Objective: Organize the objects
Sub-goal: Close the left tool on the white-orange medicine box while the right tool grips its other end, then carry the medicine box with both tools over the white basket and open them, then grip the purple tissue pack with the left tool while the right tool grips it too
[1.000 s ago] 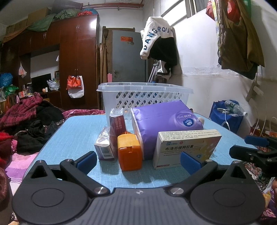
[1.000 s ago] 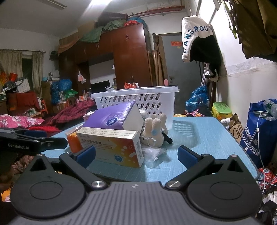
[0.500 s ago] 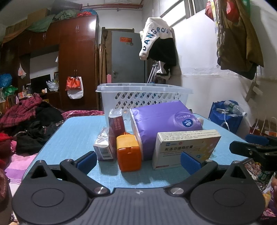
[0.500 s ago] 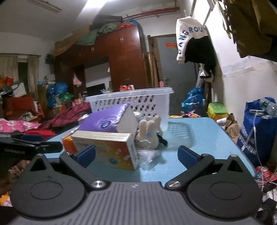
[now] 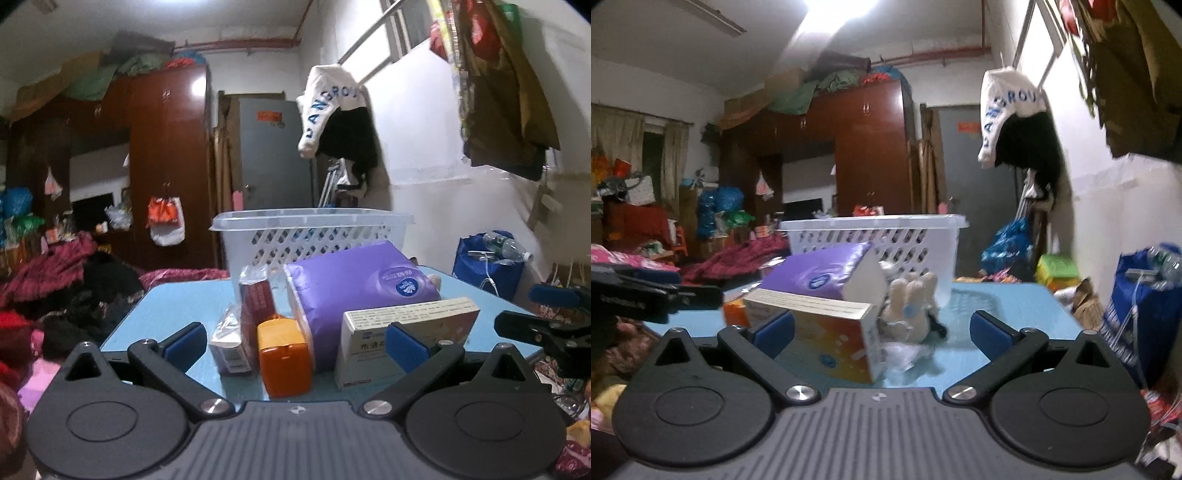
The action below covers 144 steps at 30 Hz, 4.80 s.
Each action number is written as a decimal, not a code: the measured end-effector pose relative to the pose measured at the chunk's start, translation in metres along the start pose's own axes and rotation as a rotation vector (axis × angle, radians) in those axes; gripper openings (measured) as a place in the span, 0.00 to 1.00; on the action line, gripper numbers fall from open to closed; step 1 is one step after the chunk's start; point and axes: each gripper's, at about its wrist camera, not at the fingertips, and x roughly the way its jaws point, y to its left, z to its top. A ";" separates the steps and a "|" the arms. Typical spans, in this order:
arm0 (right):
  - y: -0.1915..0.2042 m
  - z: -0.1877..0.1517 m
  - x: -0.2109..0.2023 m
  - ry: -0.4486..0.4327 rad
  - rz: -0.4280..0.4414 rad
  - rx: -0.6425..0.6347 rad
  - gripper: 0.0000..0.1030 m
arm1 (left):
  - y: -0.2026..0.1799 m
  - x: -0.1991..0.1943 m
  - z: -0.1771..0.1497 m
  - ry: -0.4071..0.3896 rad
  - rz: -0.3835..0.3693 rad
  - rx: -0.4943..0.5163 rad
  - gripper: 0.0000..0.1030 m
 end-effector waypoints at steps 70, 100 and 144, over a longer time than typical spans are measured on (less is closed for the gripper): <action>-0.004 0.103 0.147 0.072 0.062 -0.137 0.45 | 0.023 0.160 0.146 -0.026 -0.187 0.071 0.33; -0.012 0.111 0.151 0.143 -0.043 -0.158 1.00 | 0.061 0.181 0.137 0.092 -0.168 -0.032 0.73; 0.005 -0.009 0.049 0.104 0.270 -0.157 0.57 | 0.019 0.048 -0.018 -0.044 -0.379 0.209 0.61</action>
